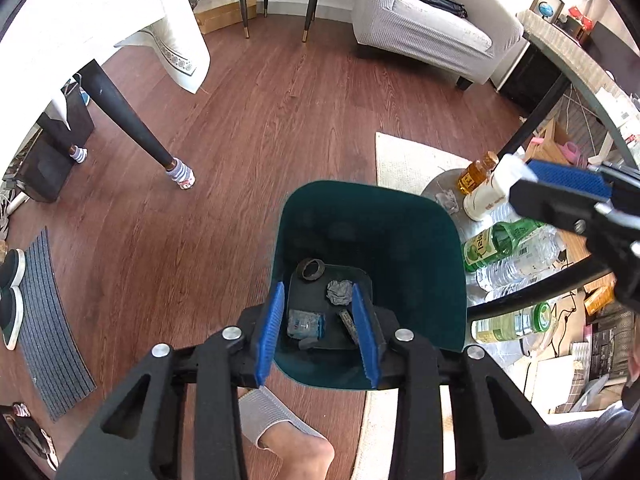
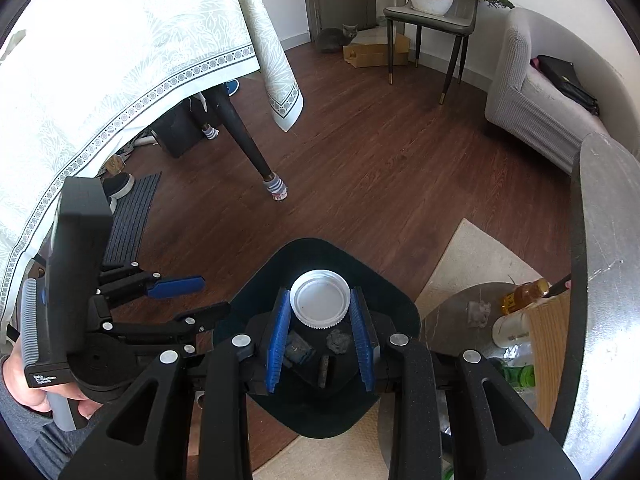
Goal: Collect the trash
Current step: 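Open the left gripper to drop the lid while the right gripper drops the cap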
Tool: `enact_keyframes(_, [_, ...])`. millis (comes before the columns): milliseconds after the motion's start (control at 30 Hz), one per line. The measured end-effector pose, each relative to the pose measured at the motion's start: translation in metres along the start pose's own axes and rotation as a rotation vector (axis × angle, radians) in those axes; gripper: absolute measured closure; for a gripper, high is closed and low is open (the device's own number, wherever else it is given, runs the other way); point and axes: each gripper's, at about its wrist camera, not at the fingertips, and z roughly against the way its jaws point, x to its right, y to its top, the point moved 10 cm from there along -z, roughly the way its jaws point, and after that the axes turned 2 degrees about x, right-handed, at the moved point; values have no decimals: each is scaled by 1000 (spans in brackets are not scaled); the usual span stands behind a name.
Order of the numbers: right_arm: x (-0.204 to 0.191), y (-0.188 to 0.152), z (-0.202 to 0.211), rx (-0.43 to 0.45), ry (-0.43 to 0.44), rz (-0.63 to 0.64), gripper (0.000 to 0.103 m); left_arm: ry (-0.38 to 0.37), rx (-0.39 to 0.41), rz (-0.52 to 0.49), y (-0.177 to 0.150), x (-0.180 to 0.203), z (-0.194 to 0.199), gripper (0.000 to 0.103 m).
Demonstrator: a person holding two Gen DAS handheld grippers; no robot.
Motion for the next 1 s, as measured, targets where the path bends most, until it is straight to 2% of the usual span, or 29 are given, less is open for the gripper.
enact_keyframes(333, [-13, -24, -32, -91, -3, 33, 73, -22, 156, 59, 40, -9, 56, 80])
enact_keyframes(467, [-14, -40, -48, -146, -11, 43, 73, -42, 206, 67, 51, -7, 72, 82])
enact_keyframes(700, [-15, -59, -65, -204, -54, 79, 72, -72, 246, 69, 64, 1, 89, 82])
enact_keyframes(767, [-11, -63, -68, -214, -69, 83, 66, -78, 261, 71, 68, 3, 94, 82])
enact_keyframes(833, [-7, -68, -69, -229, -78, 82, 55, -87, 277, 78, 72, 5, 98, 82])
enact_keyframes(1000, [-4, -74, -62, -235, -70, 78, 53, -113, 324, 96, 84, 12, 113, 82])
